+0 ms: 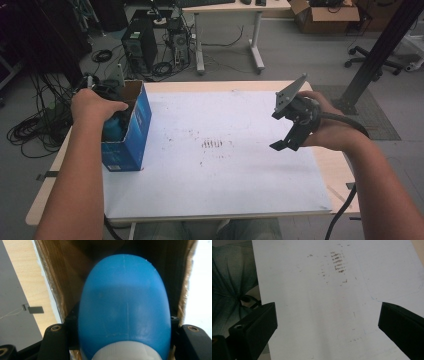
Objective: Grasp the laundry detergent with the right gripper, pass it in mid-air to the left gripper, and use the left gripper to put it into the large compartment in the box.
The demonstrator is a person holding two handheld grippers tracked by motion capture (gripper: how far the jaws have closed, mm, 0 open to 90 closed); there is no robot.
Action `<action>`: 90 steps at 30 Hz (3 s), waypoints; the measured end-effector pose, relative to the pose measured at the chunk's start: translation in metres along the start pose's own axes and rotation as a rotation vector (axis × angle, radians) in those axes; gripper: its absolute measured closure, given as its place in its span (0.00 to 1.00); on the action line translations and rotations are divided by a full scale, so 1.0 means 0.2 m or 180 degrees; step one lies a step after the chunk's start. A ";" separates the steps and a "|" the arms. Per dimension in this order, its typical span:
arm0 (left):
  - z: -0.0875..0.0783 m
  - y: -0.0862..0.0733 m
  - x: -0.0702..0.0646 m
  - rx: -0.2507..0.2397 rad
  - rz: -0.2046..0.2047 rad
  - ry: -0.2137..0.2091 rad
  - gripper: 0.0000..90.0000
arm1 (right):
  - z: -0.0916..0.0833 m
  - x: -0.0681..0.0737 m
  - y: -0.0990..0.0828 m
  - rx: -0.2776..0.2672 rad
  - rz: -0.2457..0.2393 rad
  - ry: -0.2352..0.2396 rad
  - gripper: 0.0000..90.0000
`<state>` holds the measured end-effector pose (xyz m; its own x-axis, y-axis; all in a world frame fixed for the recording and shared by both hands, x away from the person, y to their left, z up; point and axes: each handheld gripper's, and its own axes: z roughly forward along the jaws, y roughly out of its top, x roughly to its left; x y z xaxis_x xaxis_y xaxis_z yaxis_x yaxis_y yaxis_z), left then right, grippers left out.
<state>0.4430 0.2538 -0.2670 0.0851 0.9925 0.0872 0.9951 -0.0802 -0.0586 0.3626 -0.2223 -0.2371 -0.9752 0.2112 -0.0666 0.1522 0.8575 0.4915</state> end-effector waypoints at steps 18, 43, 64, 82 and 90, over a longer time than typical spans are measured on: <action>0.10 -0.01 0.00 0.0012 0.0013 0.0012 0.43 | 0.01 0.01 0.00 -0.0003 -0.0020 0.0012 0.02; 0.12 -0.01 0.02 -0.0060 0.0041 -0.0033 0.43 | 0.02 0.00 -0.02 -0.0017 0.0005 0.0011 0.02; 0.09 -0.02 0.01 -0.0093 -0.0003 -0.0016 0.35 | 0.03 0.01 -0.02 -0.0013 0.0001 0.0030 0.02; 0.00 -0.06 0.01 -0.0179 -0.0038 0.0041 0.30 | 0.01 0.02 -0.03 -0.0042 -0.0009 0.0015 0.02; -0.03 -0.08 0.00 -0.0203 -0.0042 0.0131 0.23 | 0.00 0.03 -0.02 -0.0050 -0.0030 0.0003 0.02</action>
<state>0.4279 0.2546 -0.2601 0.0726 0.9891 0.1284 0.9972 -0.0740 0.0061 0.3564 -0.2253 -0.2398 -0.9767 0.2027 -0.0704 0.1404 0.8520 0.5043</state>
